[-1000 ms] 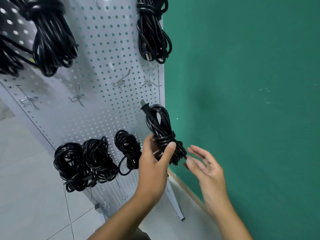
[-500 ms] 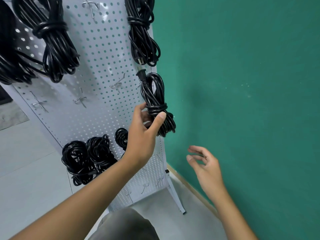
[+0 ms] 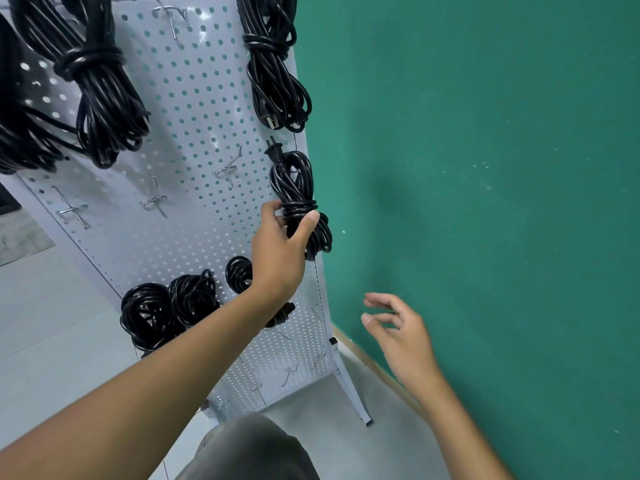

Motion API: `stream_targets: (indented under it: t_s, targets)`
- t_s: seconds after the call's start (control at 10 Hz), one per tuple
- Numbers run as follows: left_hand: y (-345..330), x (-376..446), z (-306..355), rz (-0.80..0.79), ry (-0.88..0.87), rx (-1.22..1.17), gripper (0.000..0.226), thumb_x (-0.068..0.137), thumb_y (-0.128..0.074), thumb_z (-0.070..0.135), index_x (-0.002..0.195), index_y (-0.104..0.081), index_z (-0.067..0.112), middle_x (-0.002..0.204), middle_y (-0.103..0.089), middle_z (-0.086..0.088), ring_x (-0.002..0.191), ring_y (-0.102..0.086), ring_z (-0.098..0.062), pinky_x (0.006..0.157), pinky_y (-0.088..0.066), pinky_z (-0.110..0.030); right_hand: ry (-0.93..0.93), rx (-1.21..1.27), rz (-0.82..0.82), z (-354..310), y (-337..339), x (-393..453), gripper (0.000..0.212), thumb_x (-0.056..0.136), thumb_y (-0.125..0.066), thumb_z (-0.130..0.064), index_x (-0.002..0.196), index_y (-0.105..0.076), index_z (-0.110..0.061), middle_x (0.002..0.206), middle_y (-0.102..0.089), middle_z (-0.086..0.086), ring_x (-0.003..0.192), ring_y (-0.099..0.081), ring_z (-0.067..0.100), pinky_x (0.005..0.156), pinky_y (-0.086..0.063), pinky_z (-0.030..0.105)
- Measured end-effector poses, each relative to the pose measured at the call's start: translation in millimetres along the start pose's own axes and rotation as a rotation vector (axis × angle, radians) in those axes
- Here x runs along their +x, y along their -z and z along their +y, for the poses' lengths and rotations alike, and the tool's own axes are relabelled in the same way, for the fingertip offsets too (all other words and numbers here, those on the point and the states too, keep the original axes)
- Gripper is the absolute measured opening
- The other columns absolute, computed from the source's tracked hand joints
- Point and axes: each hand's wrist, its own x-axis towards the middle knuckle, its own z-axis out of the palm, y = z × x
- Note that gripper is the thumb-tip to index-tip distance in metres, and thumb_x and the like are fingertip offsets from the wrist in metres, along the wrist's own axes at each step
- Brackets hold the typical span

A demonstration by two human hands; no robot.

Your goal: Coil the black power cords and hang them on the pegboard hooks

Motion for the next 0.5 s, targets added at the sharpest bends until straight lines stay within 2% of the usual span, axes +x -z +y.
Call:
stream_targets:
  t_s: [0.1, 0.2, 0.3, 0.4, 0.5]
  targets:
    - [-1, 4, -4, 0.011, 0.001, 0.085, 0.047, 0.099, -0.066, 0.041, 0.136, -0.045, 0.021, 0.092, -0.053, 0.022, 0.071, -0.052, 0.025, 0.062, -0.042, -0.007, 0.0, -0.013, -0.007, 2, 0, 0, 0.027, 0.095, -0.069, -0.013, 0.113, -0.067, -0.033, 0.116, -0.068, -0.017, 0.093, -0.067, 0.004, 0.083, -0.053, 0.016]
    - [2, 6, -10, 0.015, 0.006, 0.123, 0.051, 0.098, -0.067, 0.042, 0.14, -0.044, 0.022, 0.095, -0.05, 0.03, 0.081, -0.054, 0.017, 0.077, -0.046, -0.021, 0.0, -0.017, -0.008, 2, 1, 0, 0.027, 0.095, -0.069, -0.013, 0.113, -0.067, -0.032, 0.116, -0.068, -0.017, 0.092, -0.067, 0.004, 0.082, -0.053, 0.015]
    - [2, 8, -16, 0.022, 0.008, 0.133, 0.056, 0.098, -0.067, 0.04, 0.145, -0.042, 0.021, 0.096, -0.047, 0.033, 0.089, -0.055, 0.009, 0.086, -0.044, -0.026, -0.005, -0.02, -0.002, 3, 3, -2, 0.026, 0.095, -0.069, -0.013, 0.113, -0.067, -0.032, 0.116, -0.068, -0.016, 0.091, -0.067, 0.004, 0.082, -0.052, 0.016]
    - [3, 7, -15, 0.015, 0.014, 0.142, 0.059, 0.099, -0.067, 0.038, 0.148, -0.04, 0.02, 0.097, -0.044, 0.033, 0.083, -0.047, 0.015, 0.085, -0.038, -0.022, -0.015, -0.009, 0.002, 3, 5, -4, 0.026, 0.095, -0.068, -0.011, 0.114, -0.067, -0.03, 0.116, -0.069, -0.016, 0.091, -0.067, 0.005, 0.08, -0.052, 0.014]
    - [5, 6, -19, 0.05, 0.014, 0.131, 0.058, 0.098, -0.068, 0.038, 0.146, -0.041, 0.02, 0.125, -0.056, 0.014, 0.102, -0.053, 0.002, 0.091, -0.04, -0.025, -0.016, -0.013, 0.017, 3, 4, -5, 0.026, 0.096, -0.067, -0.012, 0.113, -0.067, -0.03, 0.115, -0.068, -0.017, 0.09, -0.067, 0.006, 0.08, -0.052, 0.015]
